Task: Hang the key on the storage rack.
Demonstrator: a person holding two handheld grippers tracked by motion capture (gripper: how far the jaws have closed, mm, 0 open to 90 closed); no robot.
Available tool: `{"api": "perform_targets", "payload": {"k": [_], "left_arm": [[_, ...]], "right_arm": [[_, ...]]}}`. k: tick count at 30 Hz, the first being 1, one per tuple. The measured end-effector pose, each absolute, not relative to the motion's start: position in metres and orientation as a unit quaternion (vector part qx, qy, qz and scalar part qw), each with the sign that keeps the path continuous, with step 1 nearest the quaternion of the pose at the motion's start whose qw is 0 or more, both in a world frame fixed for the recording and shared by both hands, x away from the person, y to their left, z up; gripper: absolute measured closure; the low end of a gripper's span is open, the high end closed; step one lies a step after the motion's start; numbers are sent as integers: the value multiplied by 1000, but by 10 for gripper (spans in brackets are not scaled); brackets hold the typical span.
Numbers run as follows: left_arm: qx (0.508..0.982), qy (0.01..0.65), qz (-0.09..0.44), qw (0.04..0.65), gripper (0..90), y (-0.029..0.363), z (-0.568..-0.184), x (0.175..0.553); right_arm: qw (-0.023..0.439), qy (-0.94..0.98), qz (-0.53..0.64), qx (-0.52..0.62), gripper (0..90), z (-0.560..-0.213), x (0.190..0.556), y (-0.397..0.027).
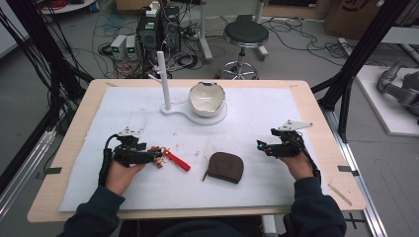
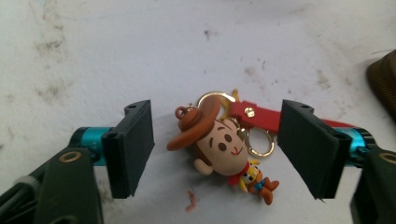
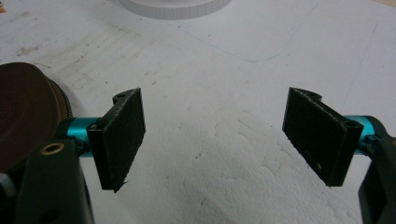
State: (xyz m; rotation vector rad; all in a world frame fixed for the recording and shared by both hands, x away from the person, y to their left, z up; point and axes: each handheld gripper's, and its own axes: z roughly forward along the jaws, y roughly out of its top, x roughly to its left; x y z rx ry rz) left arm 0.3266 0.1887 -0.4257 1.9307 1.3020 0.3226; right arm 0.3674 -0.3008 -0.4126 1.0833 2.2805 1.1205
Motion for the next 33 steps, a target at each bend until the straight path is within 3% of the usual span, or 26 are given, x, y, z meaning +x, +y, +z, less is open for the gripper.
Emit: {"api": "perform_targets", "payload": {"k": [6,9,12,17,23,33], "left_arm": [[785,500,140,338,268,177,-437,324],[793,490,140,333,407,183,-435,329],[793,489,140,335,456,185,-434,333],[760,495,92,411,460,202,-426,343],[740,464,94,478,460,210,-394,353],[720,441,112,524,462,214,-337,385]], "right_arm": [[187,811,399,385,214,-413,368,-302],[188,810,400,384,214,-413,367,-302],[186,811,400,385,214,-413,368,-302],[188,810,400,385,214,-412,367,-302],[188,808,402,388,214,-412,367,-303],[186,803,411,390,214,-411,369,-304]]}}
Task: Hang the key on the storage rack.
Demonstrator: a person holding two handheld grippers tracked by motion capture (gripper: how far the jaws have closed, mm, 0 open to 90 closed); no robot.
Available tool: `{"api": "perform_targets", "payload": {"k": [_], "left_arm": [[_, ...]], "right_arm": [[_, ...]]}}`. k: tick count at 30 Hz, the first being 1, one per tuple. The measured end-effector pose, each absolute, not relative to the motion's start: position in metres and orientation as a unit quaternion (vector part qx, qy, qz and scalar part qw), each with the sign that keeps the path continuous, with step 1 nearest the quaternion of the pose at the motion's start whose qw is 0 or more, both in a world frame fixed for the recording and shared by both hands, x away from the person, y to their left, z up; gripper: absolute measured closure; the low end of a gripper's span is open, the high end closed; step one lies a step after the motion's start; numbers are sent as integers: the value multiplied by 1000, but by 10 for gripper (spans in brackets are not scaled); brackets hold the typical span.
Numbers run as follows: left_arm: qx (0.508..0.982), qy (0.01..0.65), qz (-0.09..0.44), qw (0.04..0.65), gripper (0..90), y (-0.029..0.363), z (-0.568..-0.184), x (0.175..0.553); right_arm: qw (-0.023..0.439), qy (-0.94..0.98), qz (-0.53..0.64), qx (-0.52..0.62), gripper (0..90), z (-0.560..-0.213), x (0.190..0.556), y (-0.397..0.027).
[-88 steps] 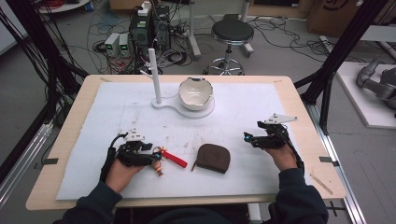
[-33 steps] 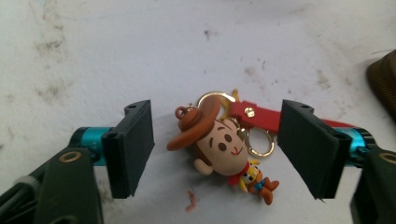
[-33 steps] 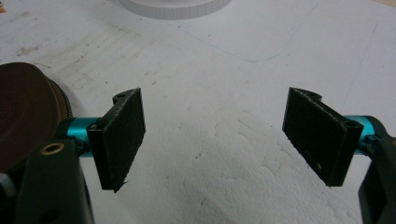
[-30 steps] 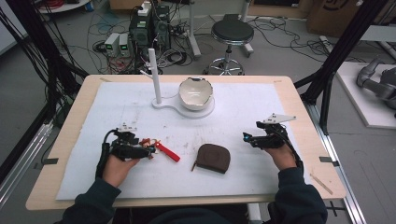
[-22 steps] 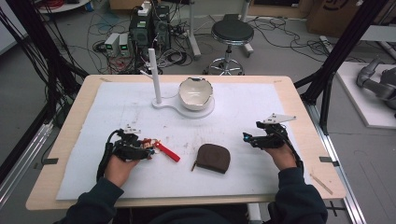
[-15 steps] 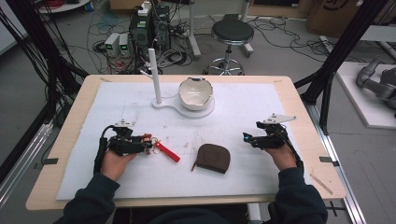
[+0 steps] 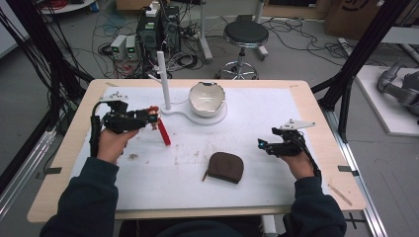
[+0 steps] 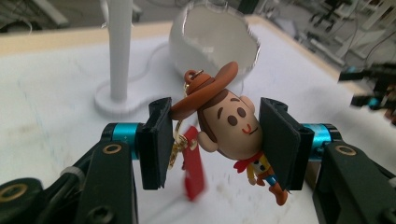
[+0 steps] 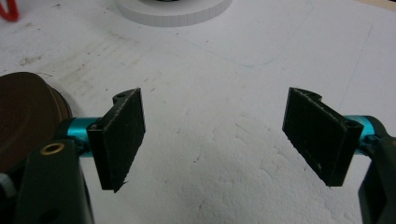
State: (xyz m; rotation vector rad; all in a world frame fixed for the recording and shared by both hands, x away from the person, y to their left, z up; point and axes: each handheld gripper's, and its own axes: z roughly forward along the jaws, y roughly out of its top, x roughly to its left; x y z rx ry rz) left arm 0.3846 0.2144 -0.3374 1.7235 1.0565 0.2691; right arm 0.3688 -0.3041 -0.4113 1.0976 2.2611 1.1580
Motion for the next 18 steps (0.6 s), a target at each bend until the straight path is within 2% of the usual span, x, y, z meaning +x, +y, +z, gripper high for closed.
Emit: {"api": "perform_targets", "payload": {"k": [10,18], "left_arm": [[706,412,130,562,462,214,-287,422],[698,413,121,572,462,211,-269,444]], "right_arm": [[185,803,413,388,214,-411,368,-304],[183,802,415,388,213,-411,368,-304]]}}
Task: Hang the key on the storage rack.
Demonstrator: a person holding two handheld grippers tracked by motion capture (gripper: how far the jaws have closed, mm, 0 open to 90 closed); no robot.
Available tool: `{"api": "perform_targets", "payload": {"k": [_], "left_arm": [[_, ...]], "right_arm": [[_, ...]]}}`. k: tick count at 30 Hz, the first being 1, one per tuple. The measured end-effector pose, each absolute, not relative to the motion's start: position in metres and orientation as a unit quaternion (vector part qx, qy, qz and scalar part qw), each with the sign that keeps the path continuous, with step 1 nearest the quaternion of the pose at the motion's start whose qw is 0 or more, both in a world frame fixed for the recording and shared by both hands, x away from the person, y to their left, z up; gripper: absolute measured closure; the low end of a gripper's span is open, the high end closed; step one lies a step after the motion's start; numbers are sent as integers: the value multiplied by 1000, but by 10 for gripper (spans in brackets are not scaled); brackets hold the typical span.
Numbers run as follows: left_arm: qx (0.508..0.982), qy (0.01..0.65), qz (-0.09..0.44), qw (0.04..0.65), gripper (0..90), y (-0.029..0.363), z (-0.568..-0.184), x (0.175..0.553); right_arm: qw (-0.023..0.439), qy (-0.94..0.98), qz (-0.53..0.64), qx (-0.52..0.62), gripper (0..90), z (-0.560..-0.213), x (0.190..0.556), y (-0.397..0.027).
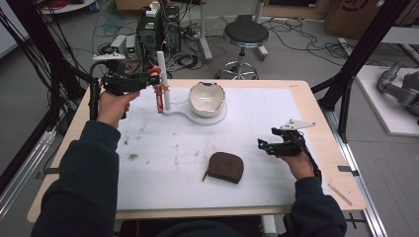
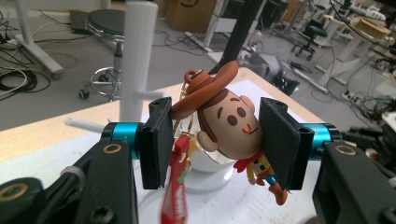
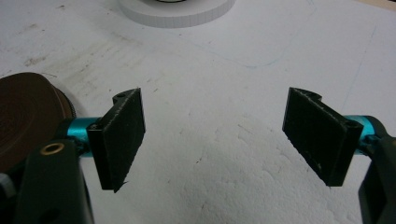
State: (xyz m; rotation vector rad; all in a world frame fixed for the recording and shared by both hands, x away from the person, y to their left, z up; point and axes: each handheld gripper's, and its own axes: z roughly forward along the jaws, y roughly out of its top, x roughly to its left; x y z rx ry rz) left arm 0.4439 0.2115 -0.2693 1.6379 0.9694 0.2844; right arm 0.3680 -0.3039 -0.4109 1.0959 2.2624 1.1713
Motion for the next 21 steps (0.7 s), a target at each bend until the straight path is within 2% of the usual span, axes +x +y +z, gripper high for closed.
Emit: {"api": "perform_targets", "payload": {"k": [21], "left_arm": [[674,440,108,583,462,209,-263,471]], "right_arm": [[180,804,415,387,214,-412,369,-304]]}}
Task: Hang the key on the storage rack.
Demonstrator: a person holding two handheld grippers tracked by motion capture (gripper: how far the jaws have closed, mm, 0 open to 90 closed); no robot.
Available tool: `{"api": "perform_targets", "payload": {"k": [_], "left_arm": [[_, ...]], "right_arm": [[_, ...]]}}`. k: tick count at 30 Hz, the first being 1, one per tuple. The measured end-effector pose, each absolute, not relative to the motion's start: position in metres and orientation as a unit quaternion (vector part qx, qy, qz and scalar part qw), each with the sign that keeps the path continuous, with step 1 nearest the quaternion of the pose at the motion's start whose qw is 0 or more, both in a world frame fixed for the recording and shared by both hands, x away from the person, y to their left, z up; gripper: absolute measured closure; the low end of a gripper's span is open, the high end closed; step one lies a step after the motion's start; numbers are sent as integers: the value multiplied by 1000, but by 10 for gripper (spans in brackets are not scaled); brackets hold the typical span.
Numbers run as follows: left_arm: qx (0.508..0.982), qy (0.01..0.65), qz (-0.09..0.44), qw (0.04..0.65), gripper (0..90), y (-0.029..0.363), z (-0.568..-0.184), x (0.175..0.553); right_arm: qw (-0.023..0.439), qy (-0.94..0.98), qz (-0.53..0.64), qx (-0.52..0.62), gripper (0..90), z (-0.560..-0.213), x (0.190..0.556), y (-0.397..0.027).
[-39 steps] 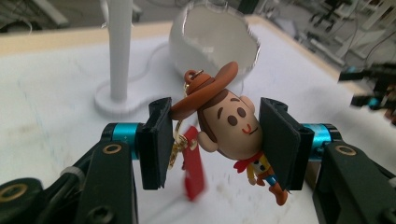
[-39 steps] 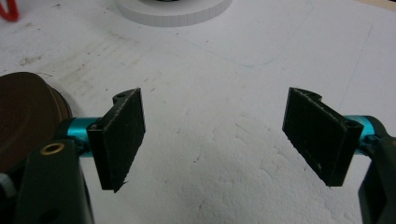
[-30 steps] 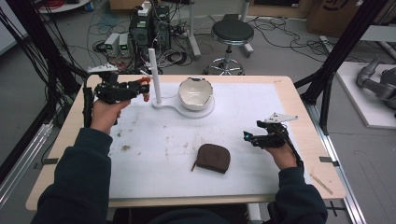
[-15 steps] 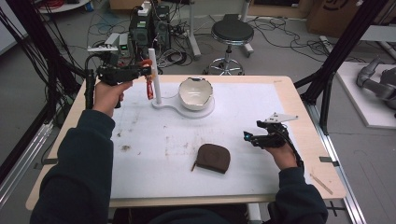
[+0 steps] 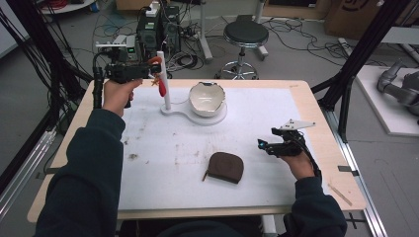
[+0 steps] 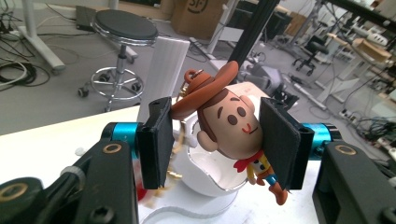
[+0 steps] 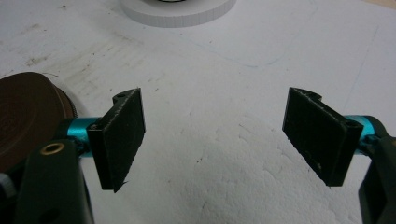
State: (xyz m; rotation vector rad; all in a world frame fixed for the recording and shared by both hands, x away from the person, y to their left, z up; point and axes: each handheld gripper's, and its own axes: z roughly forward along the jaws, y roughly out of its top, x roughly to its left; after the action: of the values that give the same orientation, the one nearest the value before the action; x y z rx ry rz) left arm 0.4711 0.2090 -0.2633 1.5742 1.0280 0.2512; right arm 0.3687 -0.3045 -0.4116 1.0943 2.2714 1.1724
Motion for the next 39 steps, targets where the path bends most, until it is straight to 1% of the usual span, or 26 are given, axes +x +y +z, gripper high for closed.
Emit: {"api": "perform_targets", "payload": {"k": [25,39], "left_arm": [[697,435,92,563,462,192,-255,462],[678,457,108,566,461,198,-261,470]], "right_arm": [[180,805,413,387,213,-412,369,-304],[179,805,414,386,213,-412,369,-304]]}}
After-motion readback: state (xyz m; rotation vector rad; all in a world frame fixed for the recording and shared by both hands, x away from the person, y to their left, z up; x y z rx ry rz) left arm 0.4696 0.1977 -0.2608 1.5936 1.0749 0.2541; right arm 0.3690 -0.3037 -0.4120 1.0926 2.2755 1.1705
